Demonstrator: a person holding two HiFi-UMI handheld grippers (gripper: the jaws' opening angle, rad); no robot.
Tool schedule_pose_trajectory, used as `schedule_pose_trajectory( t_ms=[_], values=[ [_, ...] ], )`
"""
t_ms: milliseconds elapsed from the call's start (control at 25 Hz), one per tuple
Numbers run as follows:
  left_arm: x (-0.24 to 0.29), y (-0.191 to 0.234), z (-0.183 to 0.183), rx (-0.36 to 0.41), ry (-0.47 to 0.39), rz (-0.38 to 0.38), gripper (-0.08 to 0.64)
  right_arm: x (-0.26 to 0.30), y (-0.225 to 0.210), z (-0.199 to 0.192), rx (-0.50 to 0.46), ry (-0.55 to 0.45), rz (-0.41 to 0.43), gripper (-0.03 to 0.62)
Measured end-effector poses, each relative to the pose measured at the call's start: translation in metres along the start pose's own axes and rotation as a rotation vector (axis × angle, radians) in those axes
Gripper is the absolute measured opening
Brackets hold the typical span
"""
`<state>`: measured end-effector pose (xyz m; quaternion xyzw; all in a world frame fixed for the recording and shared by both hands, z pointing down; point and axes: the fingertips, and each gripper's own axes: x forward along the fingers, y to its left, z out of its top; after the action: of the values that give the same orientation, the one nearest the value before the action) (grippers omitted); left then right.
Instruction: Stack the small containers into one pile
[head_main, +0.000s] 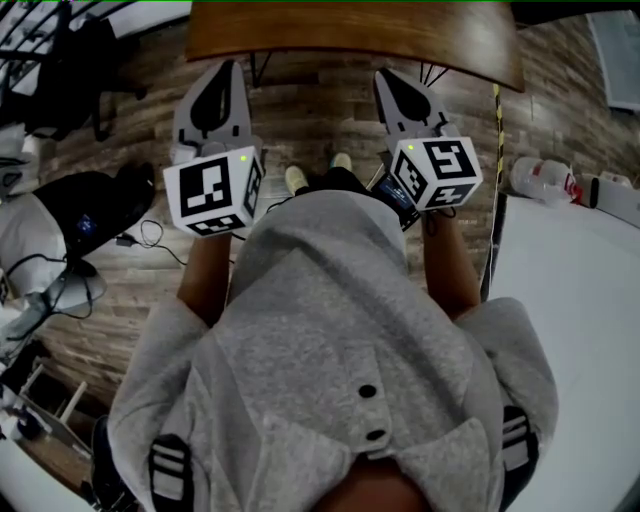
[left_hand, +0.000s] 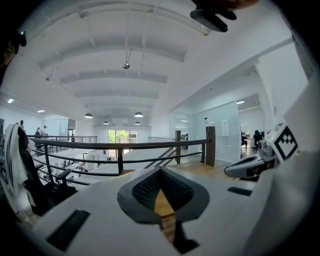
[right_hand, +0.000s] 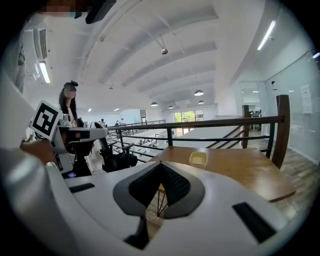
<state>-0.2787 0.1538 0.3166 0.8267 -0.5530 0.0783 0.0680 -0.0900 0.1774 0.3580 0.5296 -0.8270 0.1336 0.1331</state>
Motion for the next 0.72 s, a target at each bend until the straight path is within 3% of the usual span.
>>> schedule_pose_trajectory(
  t_ms=[160,520,720],
  values=[
    [-0.001,-0.009,0.000,0.052,-0.007,0.002,0.012,-0.004,-0.004,0.000,-0.019,-0.001,-0.010,0.015],
    [-0.002,-0.016,0.007,-0.005,-0.019,-0.015,0.012,-0.016,-0.014,0.011,-0.015,-0.028,-0.037,0.015],
    [-0.003,-0.020,0.009,0.012,-0.021,-0.020,0.012,-0.020,-0.018,0.012,-0.020,-0.031,-0.048,0.015]
  ],
)
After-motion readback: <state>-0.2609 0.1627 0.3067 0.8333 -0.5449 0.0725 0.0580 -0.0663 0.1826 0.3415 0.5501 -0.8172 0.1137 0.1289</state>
